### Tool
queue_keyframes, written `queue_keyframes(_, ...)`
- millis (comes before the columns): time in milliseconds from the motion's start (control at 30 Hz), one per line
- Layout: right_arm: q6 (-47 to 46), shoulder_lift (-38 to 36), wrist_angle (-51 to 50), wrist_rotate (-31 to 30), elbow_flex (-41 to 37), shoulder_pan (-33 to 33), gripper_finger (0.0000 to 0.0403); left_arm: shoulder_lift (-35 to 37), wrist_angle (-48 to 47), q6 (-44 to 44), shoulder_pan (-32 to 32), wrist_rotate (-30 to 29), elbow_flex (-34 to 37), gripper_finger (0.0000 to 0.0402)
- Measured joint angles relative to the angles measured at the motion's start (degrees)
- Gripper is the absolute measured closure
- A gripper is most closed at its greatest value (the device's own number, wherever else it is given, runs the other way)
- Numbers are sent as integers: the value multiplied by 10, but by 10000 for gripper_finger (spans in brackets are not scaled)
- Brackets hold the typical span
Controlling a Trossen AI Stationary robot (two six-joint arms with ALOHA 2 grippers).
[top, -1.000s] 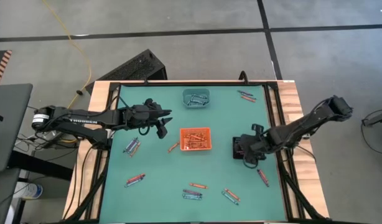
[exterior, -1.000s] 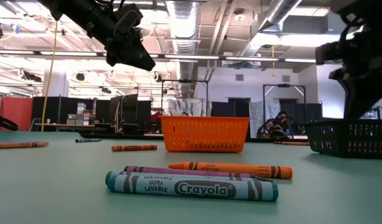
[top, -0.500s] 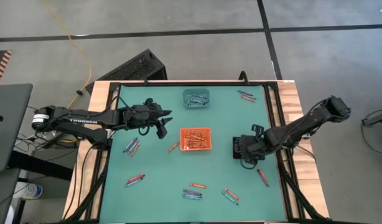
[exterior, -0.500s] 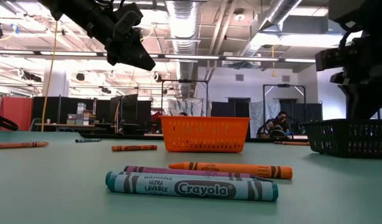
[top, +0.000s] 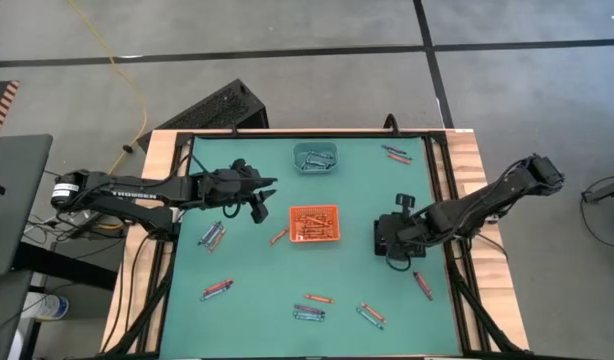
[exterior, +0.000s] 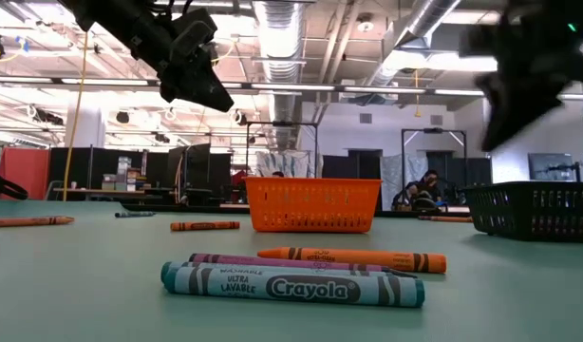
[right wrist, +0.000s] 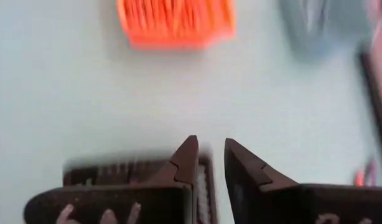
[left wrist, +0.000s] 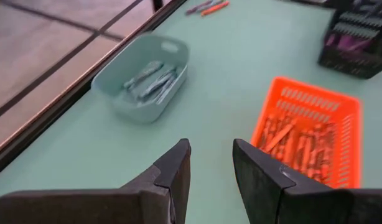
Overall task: Sort crayons
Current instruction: Put the orange crayon into the orange bin
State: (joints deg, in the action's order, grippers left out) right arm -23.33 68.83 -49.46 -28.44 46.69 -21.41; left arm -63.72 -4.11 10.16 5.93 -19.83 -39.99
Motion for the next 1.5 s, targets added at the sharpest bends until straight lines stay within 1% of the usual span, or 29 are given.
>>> queue_keyframes(67,51,-3,49,-28,8,0,332,0,-18,11,5,-9,0,292)
queue_keyframes(100,86,-8,78,-26,8,2,332,0,-29,17,8,-14,0,292)
queue_keyframes(233,226,-17,194,42,6,24,332,0,-83,49,20,-19,0,292)
queue_keyframes(333,313,-38,305,74,-13,57,332,0,-121,70,24,-12,0,292)
queue_keyframes(400,346,-59,354,120,-37,93,332,0,-142,81,24,1,0,292)
queue_keyframes(500,372,-93,434,225,-83,171,332,0,-164,91,23,28,0,292)
queue_keyframes(600,370,-132,515,314,-134,263,332,-1,-177,104,19,38,0,292)
queue_keyframes(667,349,-153,564,348,-175,323,332,-1,-185,108,16,39,0,292)
queue_keyframes(733,316,-169,619,358,-211,375,332,-1,-191,113,12,45,0,292)
queue_keyframes(800,287,-185,656,359,-245,418,332,-3,-190,116,7,67,0,292)
queue_keyframes(900,264,-196,679,359,-284,458,332,-18,-189,129,-10,106,0,292)
queue_keyframes(1000,263,-200,689,359,-306,470,332,-43,-202,152,-29,135,0,292)
queue_keyframes(1133,263,-198,689,359,-329,463,332,-84,-205,197,-50,163,0,292)
queue_keyframes(1333,250,-198,713,359,-351,439,332,-154,-205,222,-64,167,0,292)
queue_keyframes(1500,248,-218,727,359,-350,435,332,-188,-202,223,-63,166,0,292)
